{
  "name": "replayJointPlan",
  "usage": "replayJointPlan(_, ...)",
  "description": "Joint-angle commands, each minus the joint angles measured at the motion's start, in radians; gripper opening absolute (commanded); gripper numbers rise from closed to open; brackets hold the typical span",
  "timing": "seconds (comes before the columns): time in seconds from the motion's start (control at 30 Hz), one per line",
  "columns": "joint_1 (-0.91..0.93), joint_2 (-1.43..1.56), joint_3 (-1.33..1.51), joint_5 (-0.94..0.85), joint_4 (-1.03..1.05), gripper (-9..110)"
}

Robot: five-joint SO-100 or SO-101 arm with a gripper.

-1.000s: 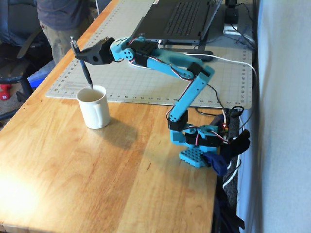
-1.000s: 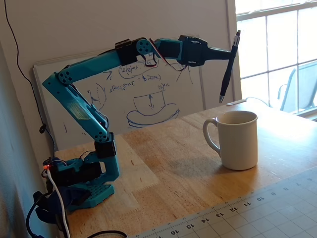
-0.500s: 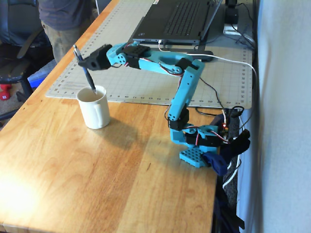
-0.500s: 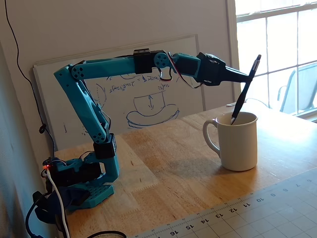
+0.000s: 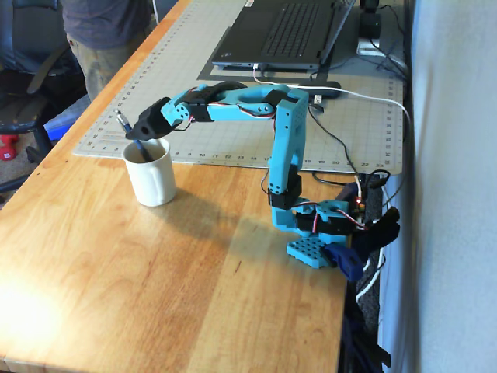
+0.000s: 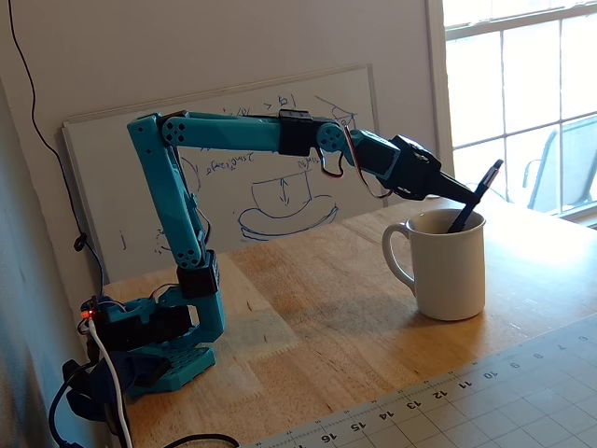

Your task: Grasp a pen and put it in a mug.

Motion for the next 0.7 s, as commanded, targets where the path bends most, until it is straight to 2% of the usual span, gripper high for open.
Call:
replayJointPlan(0.0,-0.015,0.029,-0.025,0.000,-0.035,2)
replayJointPlan(0.37,-0.066,0.160,-0.034,-0.011,-0.025,24)
replayJointPlan(0.53,-0.129,0.281,-0.035,-0.041,-0.020,25)
replayJointPlan(0.67,-0.170,0.345,-0.020,-0.166,-0.018,25)
